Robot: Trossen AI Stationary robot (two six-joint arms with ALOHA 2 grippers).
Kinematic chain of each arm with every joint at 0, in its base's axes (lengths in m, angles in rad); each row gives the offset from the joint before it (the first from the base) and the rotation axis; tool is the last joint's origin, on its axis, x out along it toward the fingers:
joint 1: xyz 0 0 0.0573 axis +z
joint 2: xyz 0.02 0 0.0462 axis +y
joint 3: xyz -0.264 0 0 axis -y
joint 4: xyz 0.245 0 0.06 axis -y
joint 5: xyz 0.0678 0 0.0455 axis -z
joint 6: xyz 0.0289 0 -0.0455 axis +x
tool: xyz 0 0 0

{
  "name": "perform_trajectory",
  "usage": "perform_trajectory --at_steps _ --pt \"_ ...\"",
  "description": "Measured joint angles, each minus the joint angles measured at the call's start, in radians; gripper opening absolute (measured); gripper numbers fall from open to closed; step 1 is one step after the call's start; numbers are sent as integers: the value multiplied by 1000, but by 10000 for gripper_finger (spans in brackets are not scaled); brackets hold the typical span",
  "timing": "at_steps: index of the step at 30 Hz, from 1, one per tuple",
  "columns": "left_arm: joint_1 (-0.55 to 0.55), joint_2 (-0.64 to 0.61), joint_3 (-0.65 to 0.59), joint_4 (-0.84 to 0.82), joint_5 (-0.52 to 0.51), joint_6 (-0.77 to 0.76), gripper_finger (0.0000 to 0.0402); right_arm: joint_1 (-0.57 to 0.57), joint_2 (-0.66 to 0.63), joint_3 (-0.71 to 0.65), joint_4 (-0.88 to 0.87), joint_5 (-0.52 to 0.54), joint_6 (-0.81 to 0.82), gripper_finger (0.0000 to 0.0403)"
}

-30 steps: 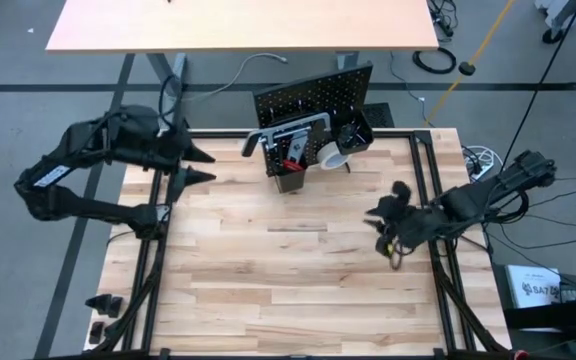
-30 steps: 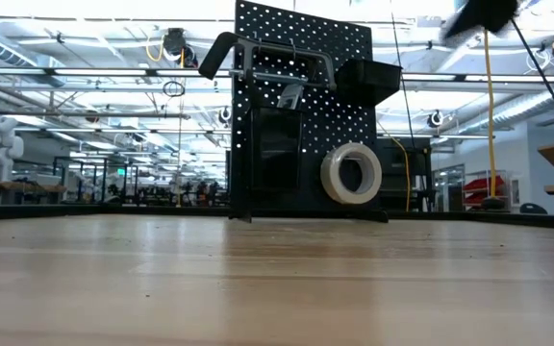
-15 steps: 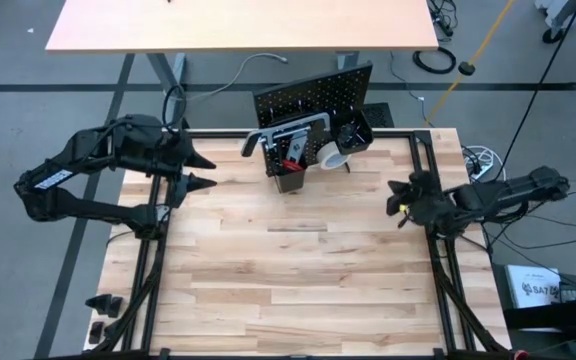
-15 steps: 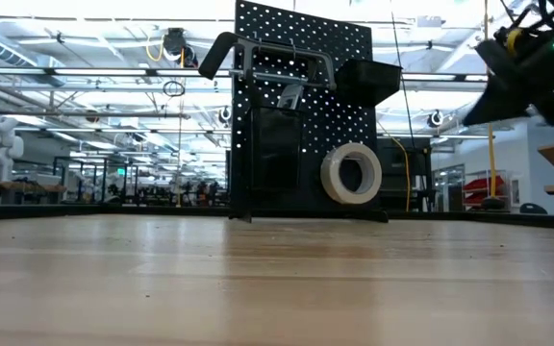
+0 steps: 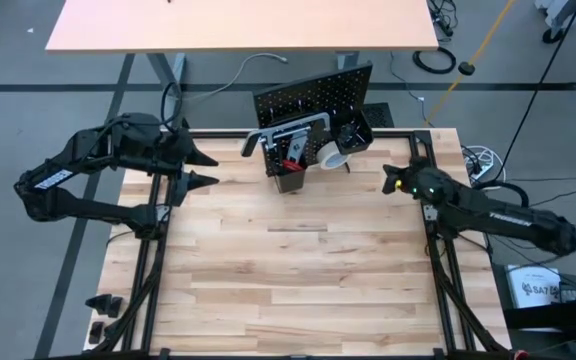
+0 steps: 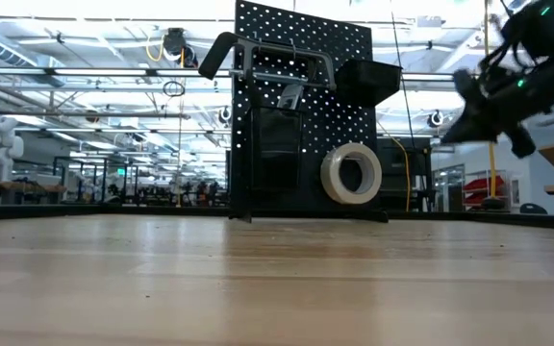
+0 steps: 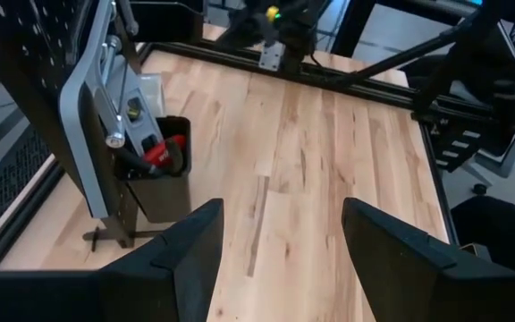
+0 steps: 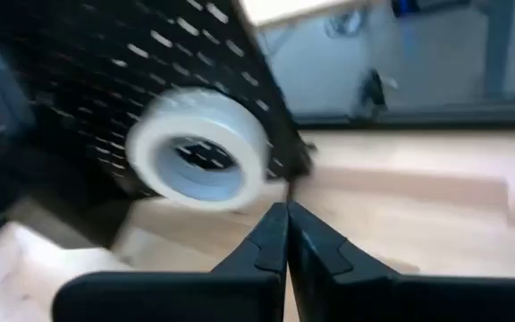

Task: Hang tools onto peg board
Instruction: Adjust the pegboard

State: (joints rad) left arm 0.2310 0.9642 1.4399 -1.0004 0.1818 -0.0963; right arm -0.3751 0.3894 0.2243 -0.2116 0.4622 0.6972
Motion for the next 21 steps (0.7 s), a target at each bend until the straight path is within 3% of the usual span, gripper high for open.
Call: perform_trajectory --at_steps 4,8,21 --pt "0 0 0 -1 0 0 231 -132 119 -41 79 -130 48 0" --pt "0 0 0 -2 0 -1 231 -193 283 -78 241 -204 56 0" --pt "0 0 0 -15 0 -4 231 -266 874 -68 710 -251 37 0"
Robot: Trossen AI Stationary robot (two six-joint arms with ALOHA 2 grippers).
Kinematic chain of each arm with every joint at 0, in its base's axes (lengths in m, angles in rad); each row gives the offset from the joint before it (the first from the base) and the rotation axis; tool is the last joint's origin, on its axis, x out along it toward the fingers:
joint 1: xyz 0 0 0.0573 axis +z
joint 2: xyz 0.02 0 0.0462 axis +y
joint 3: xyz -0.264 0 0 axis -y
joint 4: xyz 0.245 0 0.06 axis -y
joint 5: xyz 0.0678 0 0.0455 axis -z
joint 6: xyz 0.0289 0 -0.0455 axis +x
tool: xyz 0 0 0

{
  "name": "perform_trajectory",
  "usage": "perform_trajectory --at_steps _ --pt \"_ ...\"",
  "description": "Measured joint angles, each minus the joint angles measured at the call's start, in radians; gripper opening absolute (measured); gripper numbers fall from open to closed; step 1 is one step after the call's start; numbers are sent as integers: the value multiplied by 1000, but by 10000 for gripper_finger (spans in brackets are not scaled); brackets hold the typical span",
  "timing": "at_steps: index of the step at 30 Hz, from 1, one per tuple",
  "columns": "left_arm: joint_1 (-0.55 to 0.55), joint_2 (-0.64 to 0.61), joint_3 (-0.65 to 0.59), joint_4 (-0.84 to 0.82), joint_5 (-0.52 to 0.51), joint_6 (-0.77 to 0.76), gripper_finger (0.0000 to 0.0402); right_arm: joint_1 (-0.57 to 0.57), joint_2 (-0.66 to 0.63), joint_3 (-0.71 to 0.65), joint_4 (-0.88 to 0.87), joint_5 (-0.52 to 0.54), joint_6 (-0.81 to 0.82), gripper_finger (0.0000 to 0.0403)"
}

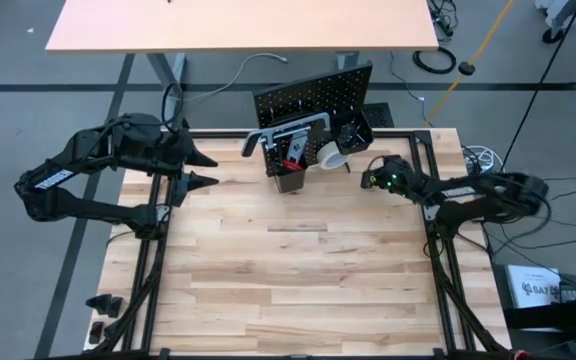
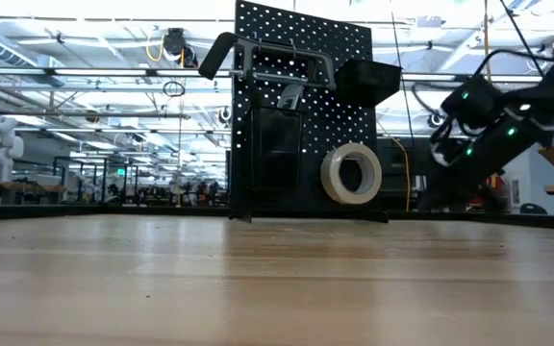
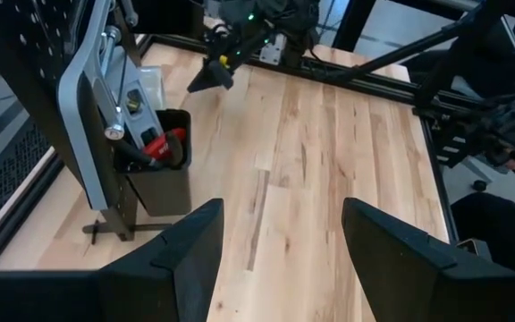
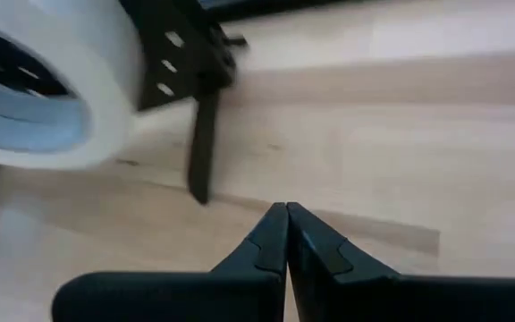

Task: Hang tools onto peg board
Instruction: Adjust the pegboard

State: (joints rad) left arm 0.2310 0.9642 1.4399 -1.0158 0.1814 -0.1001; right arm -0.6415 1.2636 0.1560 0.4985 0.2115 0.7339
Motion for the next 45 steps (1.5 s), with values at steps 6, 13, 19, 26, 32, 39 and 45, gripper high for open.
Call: perform_trajectory --at_steps 6,13,19,26,32,39,45 --pt "0 0 0 -2 0 0 231 -2 205 78 94 9 -35 0" --pt "0 0 0 -30 0 -23 231 0 343 127 189 44 -60 0" --pt "0 0 0 -33 0 -24 231 2 415 135 270 51 -67 0" --pt "0 0 0 -34 0 -24 231 46 430 155 273 44 -68 0" --pt "0 0 0 -33 0 -24 231 83 430 155 269 34 -64 0" --pt "0 0 0 -33 0 -24 231 118 430 155 258 40 -46 0" --pt "0 0 0 -33 0 -24 231 155 430 155 255 40 -33 0"
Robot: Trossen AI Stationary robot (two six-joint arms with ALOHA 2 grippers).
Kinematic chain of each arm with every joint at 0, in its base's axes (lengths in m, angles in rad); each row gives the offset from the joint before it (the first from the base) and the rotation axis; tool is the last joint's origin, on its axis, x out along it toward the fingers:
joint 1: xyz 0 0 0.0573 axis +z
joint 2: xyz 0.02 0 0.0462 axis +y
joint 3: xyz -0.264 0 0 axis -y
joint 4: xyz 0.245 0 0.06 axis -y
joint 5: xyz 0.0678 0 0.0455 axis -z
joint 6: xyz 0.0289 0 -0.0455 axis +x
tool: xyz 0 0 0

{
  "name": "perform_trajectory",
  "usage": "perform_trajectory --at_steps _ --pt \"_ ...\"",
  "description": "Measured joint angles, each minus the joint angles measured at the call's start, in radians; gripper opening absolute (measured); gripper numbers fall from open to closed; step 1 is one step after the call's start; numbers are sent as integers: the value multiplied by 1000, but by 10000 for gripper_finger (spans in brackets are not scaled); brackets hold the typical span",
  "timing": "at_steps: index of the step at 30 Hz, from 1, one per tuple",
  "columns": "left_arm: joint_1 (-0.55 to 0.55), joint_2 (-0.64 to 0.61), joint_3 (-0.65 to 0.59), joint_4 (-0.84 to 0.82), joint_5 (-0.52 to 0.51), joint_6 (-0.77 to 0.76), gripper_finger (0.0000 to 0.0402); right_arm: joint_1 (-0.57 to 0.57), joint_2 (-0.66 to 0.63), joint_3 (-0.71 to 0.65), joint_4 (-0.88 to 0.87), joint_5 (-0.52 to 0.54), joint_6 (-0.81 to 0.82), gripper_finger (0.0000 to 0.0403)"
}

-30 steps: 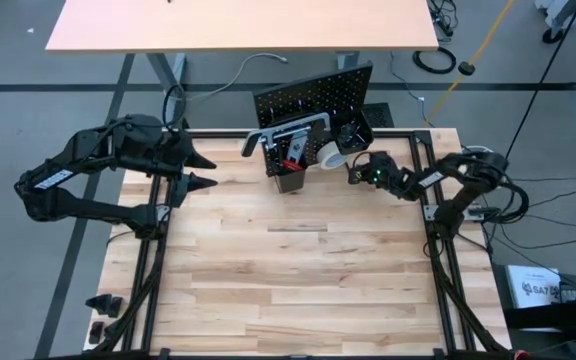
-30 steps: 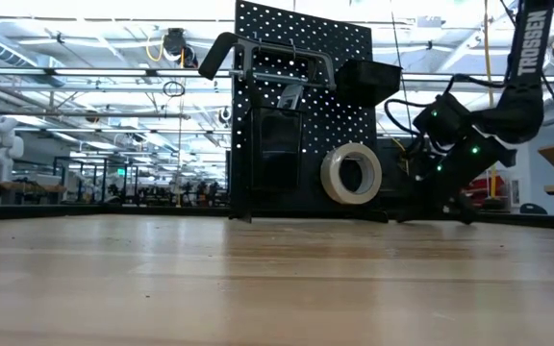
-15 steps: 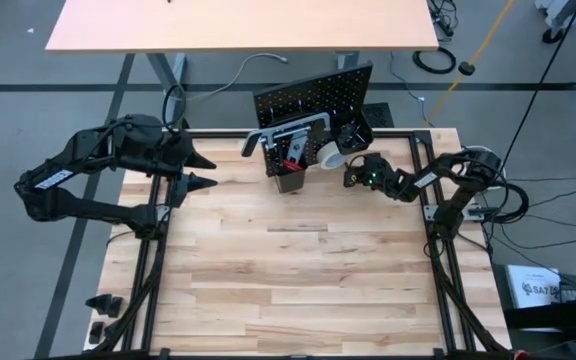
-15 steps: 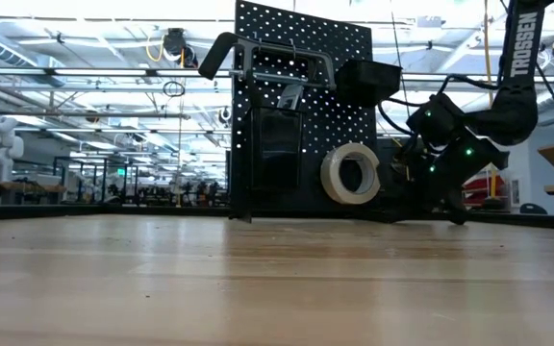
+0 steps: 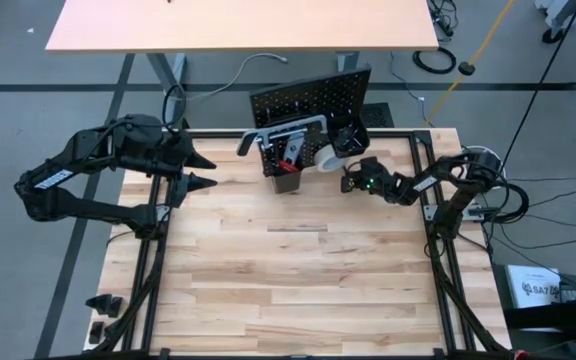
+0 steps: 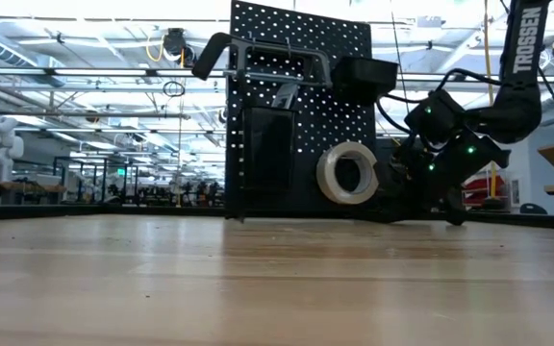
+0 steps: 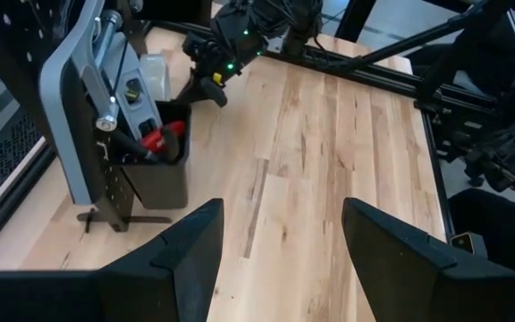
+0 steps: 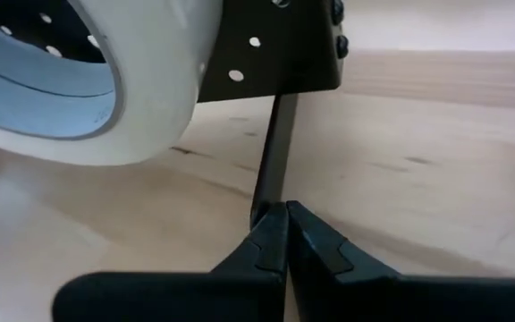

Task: Hang tools onto peg board
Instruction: Adjust the pegboard

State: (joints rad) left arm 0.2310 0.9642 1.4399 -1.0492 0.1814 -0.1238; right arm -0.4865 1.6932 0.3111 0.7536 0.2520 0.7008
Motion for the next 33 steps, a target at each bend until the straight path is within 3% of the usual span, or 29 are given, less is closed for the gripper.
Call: perform_trajectory --at_steps 33 --pt "0 0 0 0 0 8 231 215 -14 3 -85 40 112 0"
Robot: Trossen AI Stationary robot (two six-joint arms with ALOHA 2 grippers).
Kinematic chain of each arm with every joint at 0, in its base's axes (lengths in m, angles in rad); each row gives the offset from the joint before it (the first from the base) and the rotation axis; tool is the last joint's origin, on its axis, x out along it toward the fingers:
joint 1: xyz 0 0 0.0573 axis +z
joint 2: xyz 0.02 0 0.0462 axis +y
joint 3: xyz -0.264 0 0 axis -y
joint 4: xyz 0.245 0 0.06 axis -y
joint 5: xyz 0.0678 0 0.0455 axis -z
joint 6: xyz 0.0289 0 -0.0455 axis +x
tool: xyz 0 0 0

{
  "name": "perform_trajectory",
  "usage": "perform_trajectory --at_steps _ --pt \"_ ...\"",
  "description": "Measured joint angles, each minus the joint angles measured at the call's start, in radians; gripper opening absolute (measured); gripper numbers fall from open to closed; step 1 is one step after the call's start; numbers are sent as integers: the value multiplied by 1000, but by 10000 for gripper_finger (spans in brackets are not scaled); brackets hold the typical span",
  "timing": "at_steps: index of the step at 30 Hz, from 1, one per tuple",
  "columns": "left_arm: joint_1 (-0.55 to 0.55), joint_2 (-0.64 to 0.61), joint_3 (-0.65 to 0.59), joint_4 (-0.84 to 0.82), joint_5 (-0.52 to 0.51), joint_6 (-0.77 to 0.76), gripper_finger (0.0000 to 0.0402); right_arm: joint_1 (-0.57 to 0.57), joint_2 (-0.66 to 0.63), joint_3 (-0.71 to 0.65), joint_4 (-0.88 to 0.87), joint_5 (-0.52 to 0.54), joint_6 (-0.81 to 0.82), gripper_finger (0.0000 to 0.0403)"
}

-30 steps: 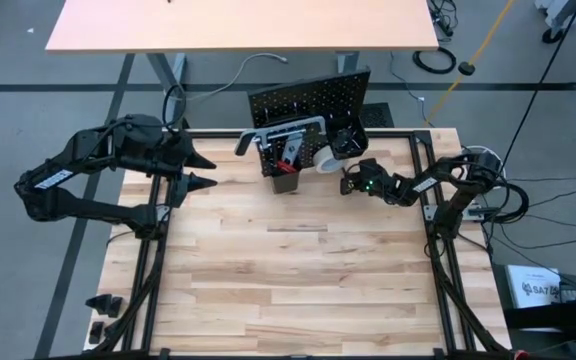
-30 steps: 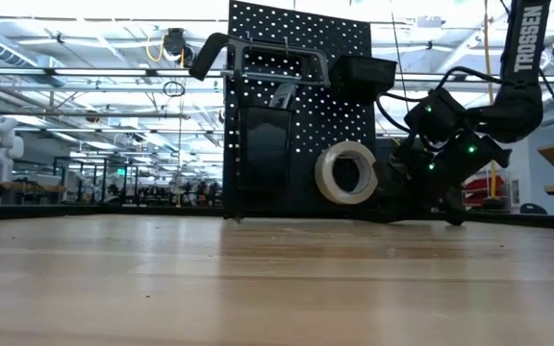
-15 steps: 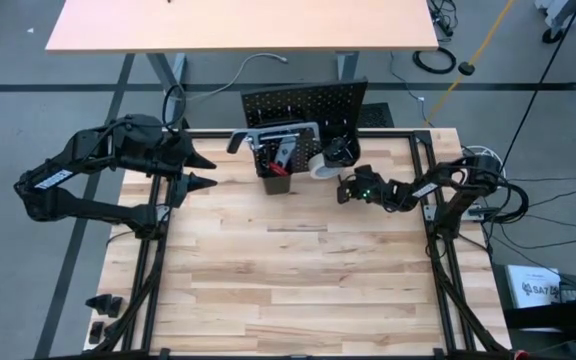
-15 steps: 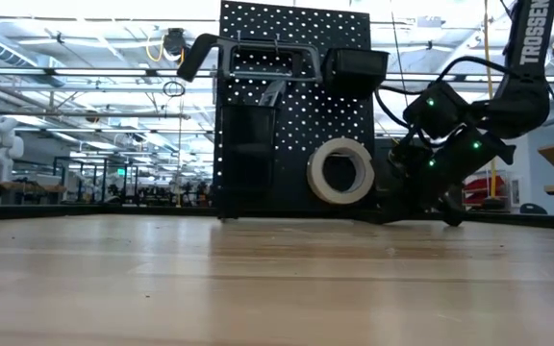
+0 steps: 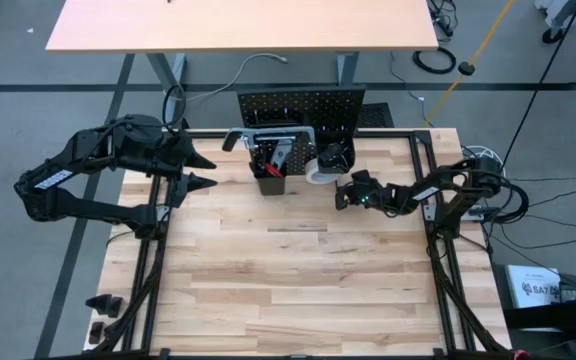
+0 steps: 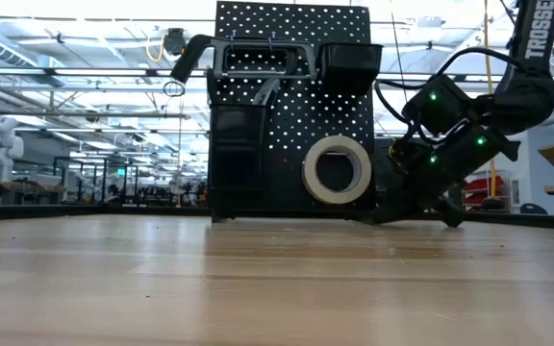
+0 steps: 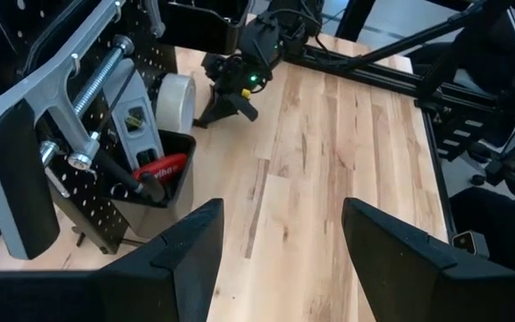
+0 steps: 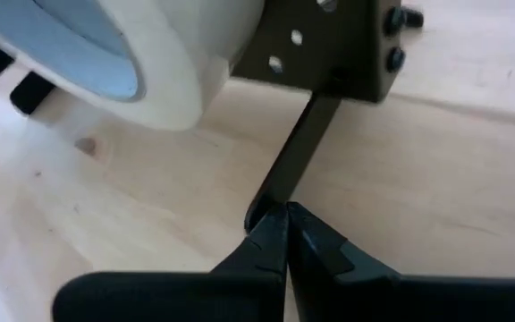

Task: Hang tools onto peg board
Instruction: Adjust the pegboard, then return to Home Position

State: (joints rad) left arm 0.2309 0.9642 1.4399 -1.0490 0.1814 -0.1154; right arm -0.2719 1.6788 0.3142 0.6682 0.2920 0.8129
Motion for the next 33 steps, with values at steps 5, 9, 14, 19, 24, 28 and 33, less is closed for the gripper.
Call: perform_trajectory --at_steps 5,9,14,19,24,28,33 --pt "0 0 0 1 -1 0 231 0 -100 -4 -138 -26 24 0" --pt "0 0 0 6 -4 11 231 -13 -217 -6 -305 -21 -4 0" --pt "-1 0 0 64 -19 38 231 -13 -376 -8 -569 4 -47 0" --pt "-26 -26 -37 126 -33 47 231 28 -556 -8 -671 -37 -108 0" --pt "-73 -111 -170 300 -47 31 231 89 -746 3 -633 -168 -174 0" --pt "-131 -188 -340 525 -67 19 231 181 -844 36 -601 -176 -237 0" --pt "-186 -256 -554 771 -136 18 231 314 -881 38 -450 -173 -346 0"
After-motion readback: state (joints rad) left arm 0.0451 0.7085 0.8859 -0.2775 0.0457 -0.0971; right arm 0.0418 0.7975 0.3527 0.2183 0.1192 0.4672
